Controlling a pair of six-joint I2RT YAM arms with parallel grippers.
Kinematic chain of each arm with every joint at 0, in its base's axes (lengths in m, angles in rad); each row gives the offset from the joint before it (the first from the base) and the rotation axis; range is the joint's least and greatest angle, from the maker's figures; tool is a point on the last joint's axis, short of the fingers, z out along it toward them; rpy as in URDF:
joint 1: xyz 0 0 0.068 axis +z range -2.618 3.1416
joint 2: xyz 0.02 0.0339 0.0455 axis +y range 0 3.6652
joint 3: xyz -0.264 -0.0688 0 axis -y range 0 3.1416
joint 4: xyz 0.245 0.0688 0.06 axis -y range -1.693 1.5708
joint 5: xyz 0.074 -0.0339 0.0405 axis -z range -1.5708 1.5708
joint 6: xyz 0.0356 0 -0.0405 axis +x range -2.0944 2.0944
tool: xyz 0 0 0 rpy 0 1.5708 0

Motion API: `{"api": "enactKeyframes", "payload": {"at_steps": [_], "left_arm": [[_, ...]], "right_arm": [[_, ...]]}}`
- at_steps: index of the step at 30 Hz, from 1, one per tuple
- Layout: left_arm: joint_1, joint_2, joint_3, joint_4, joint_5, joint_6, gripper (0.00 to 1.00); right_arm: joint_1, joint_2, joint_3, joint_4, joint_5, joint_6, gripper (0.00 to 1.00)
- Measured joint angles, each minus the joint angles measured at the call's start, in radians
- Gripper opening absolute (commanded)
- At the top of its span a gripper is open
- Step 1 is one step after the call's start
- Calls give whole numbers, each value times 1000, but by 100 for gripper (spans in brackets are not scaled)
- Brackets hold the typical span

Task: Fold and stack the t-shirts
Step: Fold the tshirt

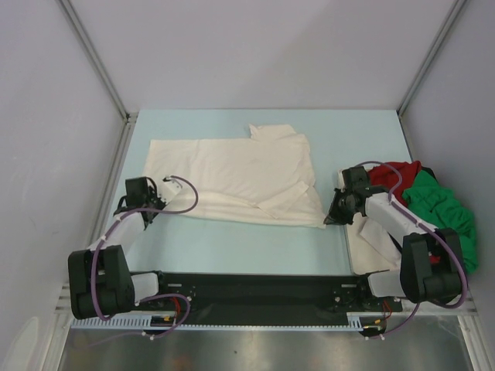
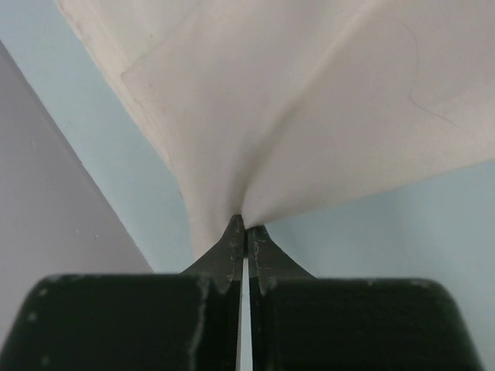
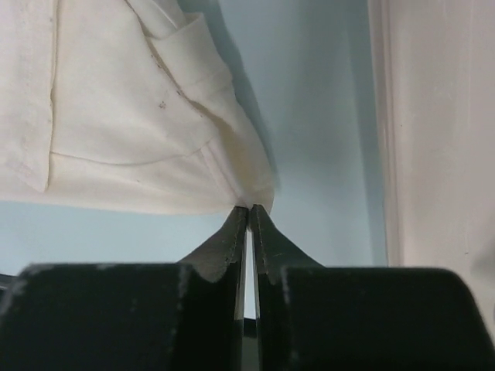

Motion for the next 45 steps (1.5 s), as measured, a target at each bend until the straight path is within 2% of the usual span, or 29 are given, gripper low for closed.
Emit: {"api": "enactKeyframes", "payload": {"at_steps": [1, 3, 4, 7, 10, 14, 19, 21, 22, 25, 26, 27, 28, 29, 30, 31, 37, 41, 45], "left_arm": [[1, -6, 0, -18, 12, 4, 7], [3, -8, -3, -50, 23, 10, 26], [4, -7, -5, -65, 23, 14, 47], [13, -6, -5, -123, 18, 23, 63], [40, -2, 23, -218, 40, 18, 70], [121, 31, 175, -349, 138, -46, 71], [181, 105, 332, -342, 173, -227, 70], [186, 160, 343, -317, 159, -306, 70], [186, 184, 343, -313, 153, -331, 70], [186, 280, 343, -314, 127, -405, 71], [186, 307, 343, -315, 120, -425, 71], [186, 330, 343, -314, 113, -440, 71], [186, 349, 342, -311, 102, -455, 66], [187, 361, 346, -312, 99, -472, 55], [187, 364, 346, -309, 97, -488, 39], [187, 367, 347, -309, 103, -500, 1], [185, 354, 336, -318, 140, -503, 0], [201, 251, 267, -373, 139, -479, 0], [266, 173, 256, -451, 141, -450, 0]], "right_arm": [[0, 1, -6, 1, -3, 0, 27], [0, 3, -11, 1, -5, 3, 42], [0, 3, -13, 1, -6, 2, 48], [0, 4, -14, 0, -6, -1, 50], [1, 2, -14, 1, -6, -1, 50], [3, 10, -16, 20, -6, 0, 49], [16, 58, -35, 72, -6, 4, 43], [24, 70, -45, 82, -6, 6, 37], [28, 76, -49, 88, -6, 7, 29], [33, 81, -56, 106, -7, 8, 19], [34, 81, -60, 113, -7, 7, 12], [34, 81, -63, 116, -7, 6, 8], [34, 81, -64, 118, -7, 7, 1], [34, 80, -66, 119, -8, 7, 0], [34, 79, -66, 119, -10, 7, 0], [34, 76, -68, 119, -9, 8, 0], [38, -7, -111, 70, -13, 42, 0], [48, -113, -153, -7, -25, 87, 0], [73, -203, -157, -109, -22, 137, 0]]}}
